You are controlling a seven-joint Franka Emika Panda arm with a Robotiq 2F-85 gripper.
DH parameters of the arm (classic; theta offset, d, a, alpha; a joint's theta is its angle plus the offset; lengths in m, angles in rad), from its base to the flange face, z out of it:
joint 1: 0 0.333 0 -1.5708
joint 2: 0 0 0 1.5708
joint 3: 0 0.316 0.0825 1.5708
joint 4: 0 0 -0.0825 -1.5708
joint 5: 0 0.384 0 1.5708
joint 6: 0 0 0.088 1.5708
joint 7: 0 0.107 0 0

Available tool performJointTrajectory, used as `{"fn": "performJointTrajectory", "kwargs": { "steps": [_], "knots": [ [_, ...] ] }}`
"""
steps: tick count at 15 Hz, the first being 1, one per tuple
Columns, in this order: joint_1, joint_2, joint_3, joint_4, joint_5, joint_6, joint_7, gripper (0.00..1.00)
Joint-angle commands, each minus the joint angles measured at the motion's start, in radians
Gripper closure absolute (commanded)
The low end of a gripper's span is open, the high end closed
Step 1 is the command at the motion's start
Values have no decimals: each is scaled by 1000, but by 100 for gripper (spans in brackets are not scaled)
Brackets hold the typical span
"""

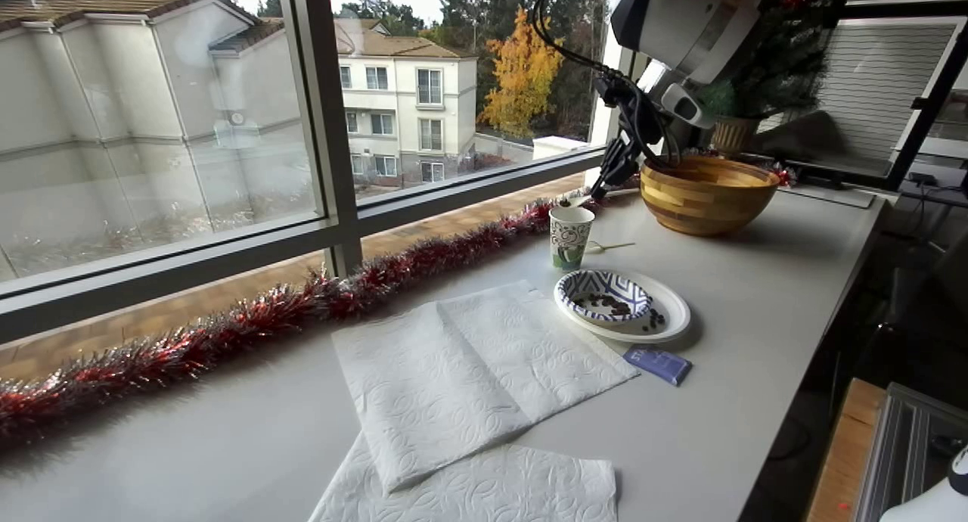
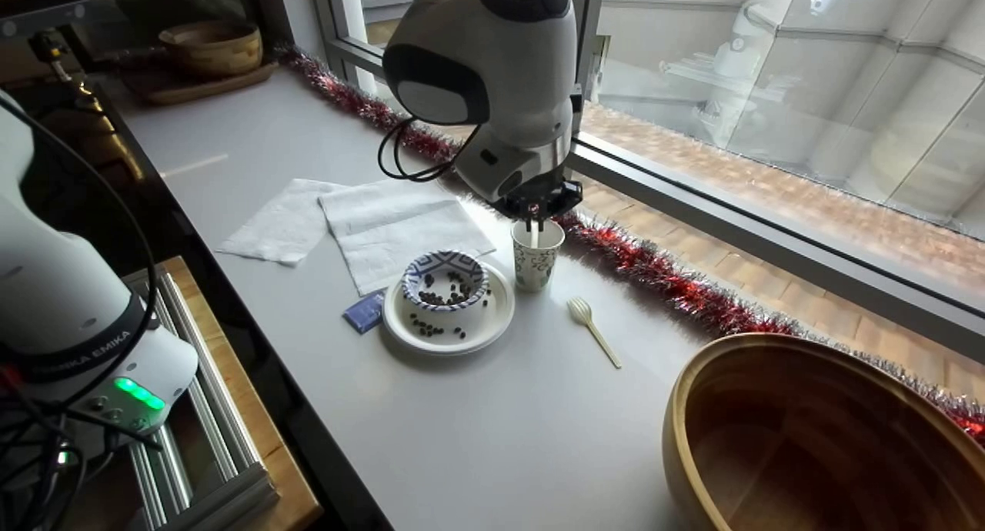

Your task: Pick up the spoon, scoop some of the paper plate contents and then put them in the cup

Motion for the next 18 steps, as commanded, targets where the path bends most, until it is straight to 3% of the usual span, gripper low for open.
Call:
{"fn": "performJointTrajectory", "kwargs": {
  "steps": [1,8,12,15,18],
  "knots": [
    [28,1,8,-41,-59,102,56,97],
    [78,-8,-1,-120,-272,292,148,97],
    [144,0,-49,-156,-396,421,193,97],
    [205,11,-101,-191,-486,521,233,97],
    [311,51,-213,-218,-566,655,265,97]
  ]
}}
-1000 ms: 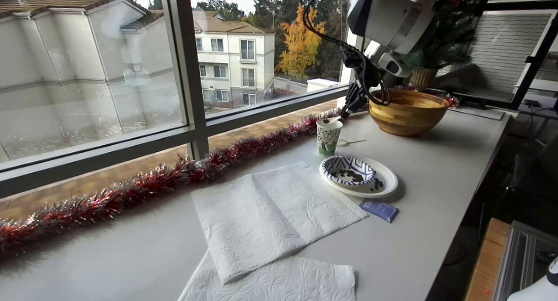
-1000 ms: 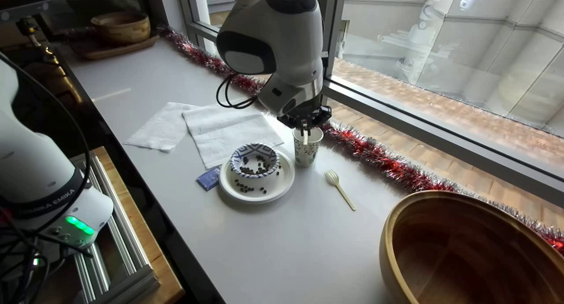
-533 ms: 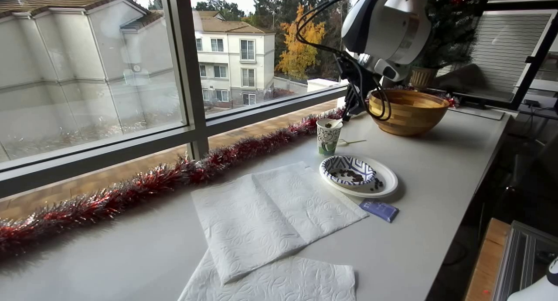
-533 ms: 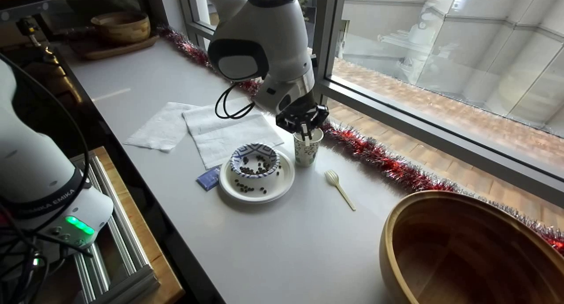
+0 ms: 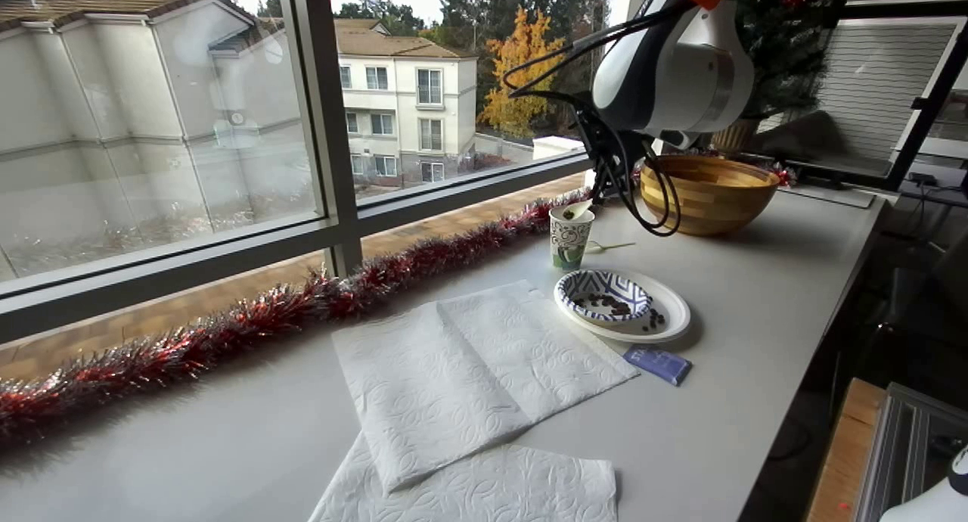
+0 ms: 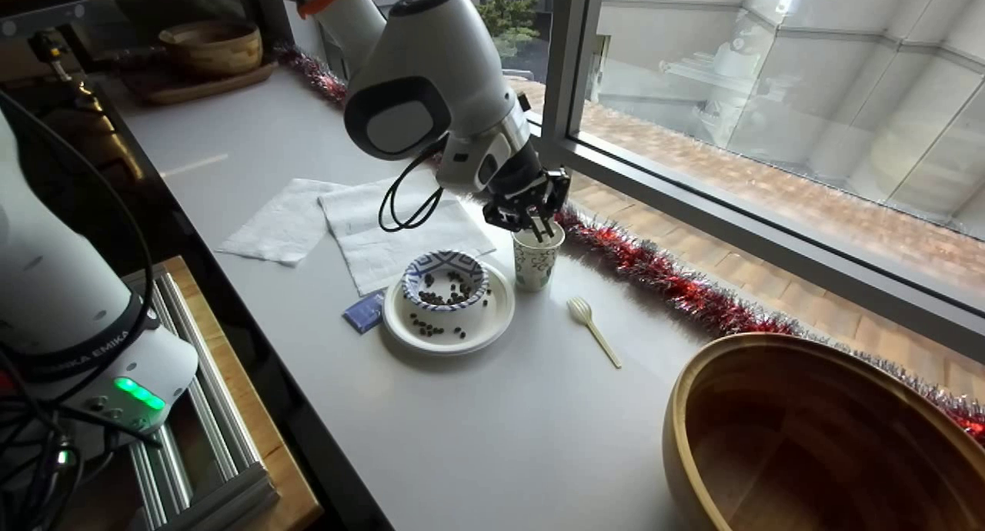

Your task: Pick up the spoon, scoop some of the paper plate contents and then put them in the cup

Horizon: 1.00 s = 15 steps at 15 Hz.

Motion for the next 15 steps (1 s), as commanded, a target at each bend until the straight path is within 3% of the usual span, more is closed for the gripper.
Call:
{"fn": "performJointTrajectory", "kwargs": {
  "steps": [1,5,8,11,15],
  "knots": [
    [144,42,-147,-43,-84,155,51,97],
    [345,95,-311,-83,1,301,-17,97],
    [467,106,-385,-113,49,374,-49,97],
    [562,126,-430,-128,107,439,-79,97],
    [638,86,-482,-144,165,430,-109,97]
  ]
}}
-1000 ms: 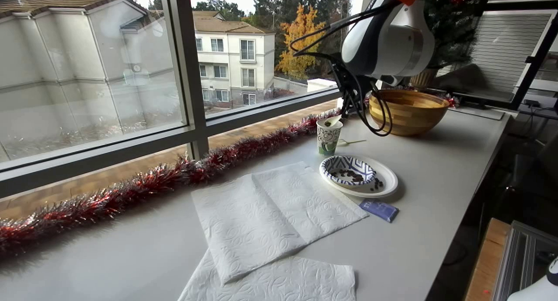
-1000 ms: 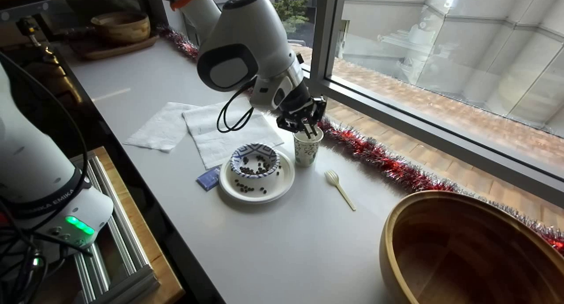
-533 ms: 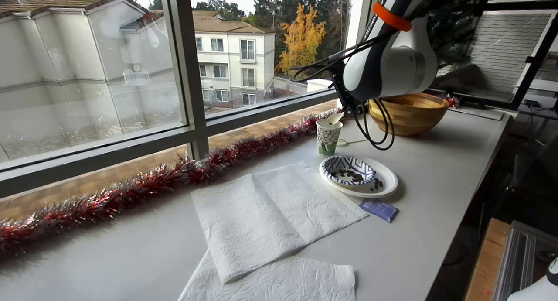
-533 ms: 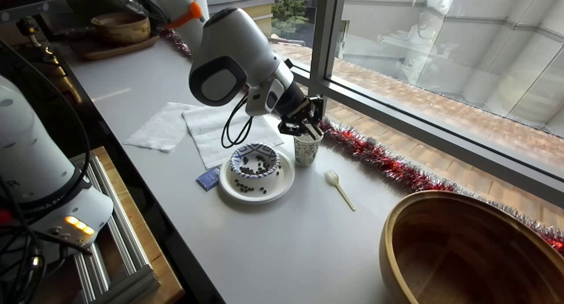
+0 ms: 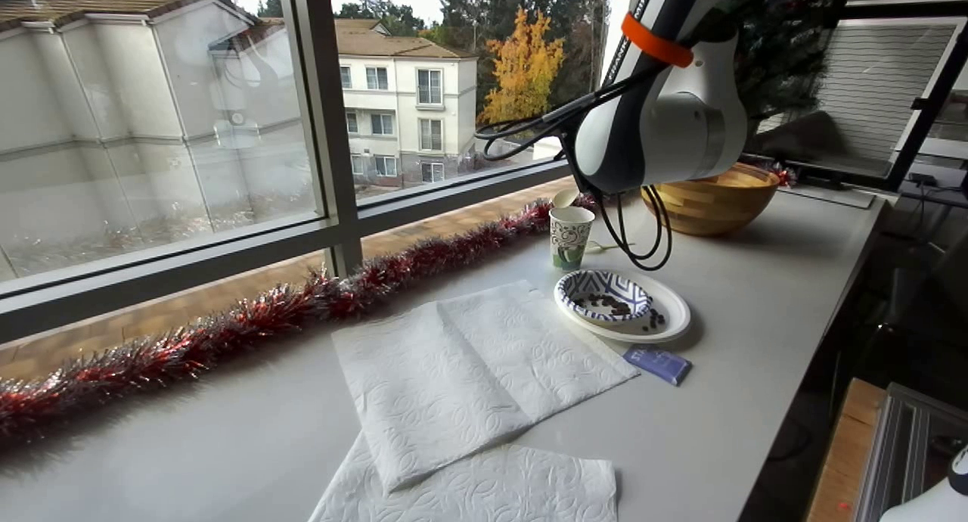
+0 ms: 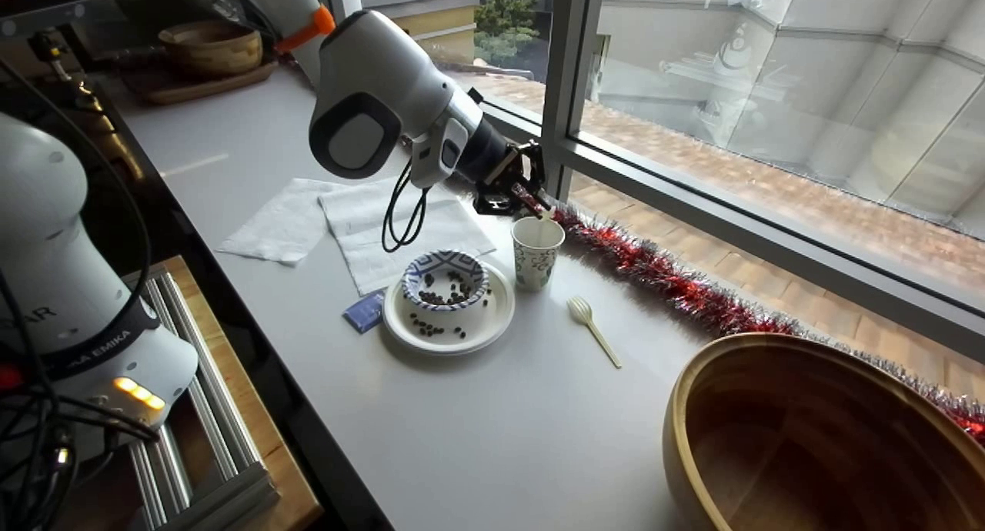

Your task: Pick up the spoon, scoop some of the paper plate contents and then put them in the cup

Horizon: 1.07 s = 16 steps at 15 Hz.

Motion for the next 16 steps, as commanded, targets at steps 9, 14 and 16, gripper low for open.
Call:
{"fn": "performJointTrajectory", "kwargs": {
  "steps": [9,14,16],
  "knots": [
    [206,-361,-170,-49,29,-130,-138,97],
    [167,-467,16,-60,21,-282,-85,97],
    [234,-506,-11,-56,39,-368,-94,97]
  ]
}}
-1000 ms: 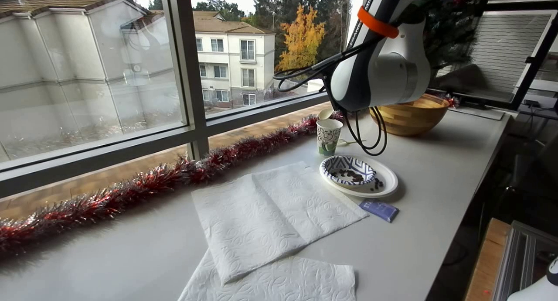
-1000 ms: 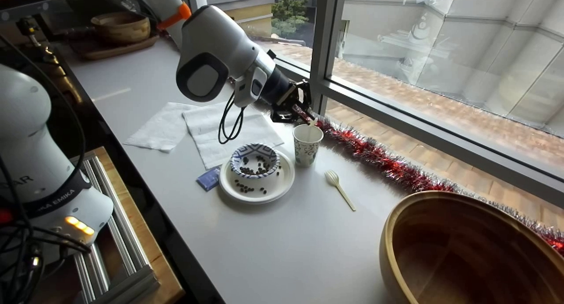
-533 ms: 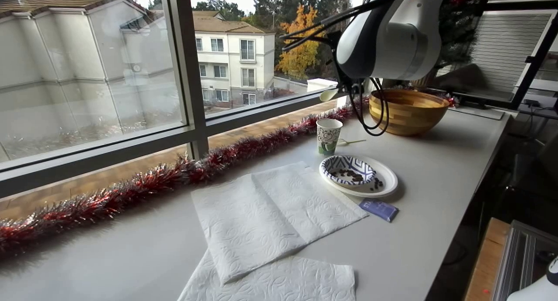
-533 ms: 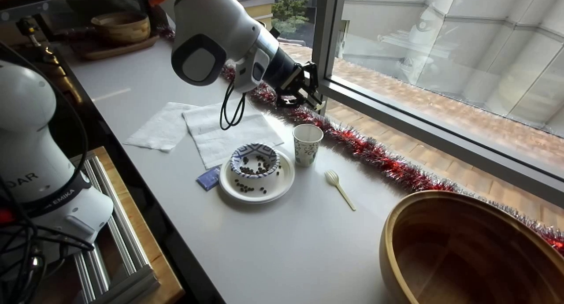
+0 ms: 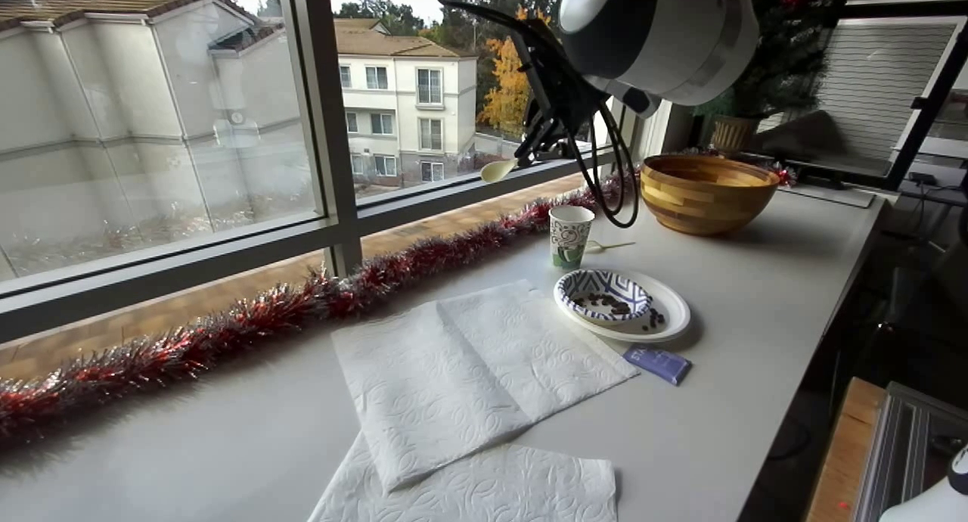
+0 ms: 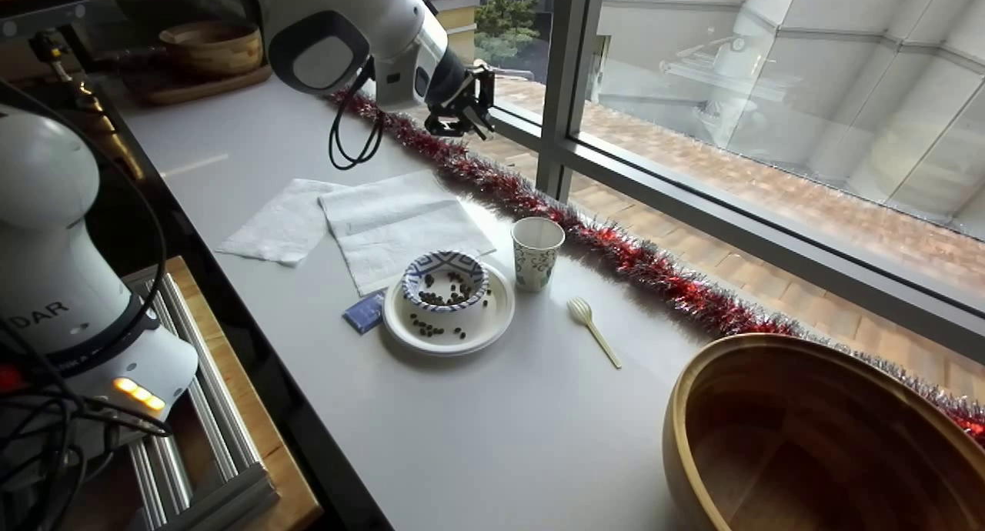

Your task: Pick up the spoon, scoop some of the paper plate contents and then put them in the cup

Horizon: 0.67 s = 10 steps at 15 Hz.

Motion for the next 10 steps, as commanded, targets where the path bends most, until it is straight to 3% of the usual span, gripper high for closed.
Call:
{"fn": "performJointTrajectory", "kwargs": {
  "steps": [1,4,10],
  "knots": [
    [106,-128,-53,-24,9,-153,-17,97],
    [236,-175,-178,-14,93,-288,-105,97],
    [508,-174,-569,42,305,-589,-326,97]
  ]
}}
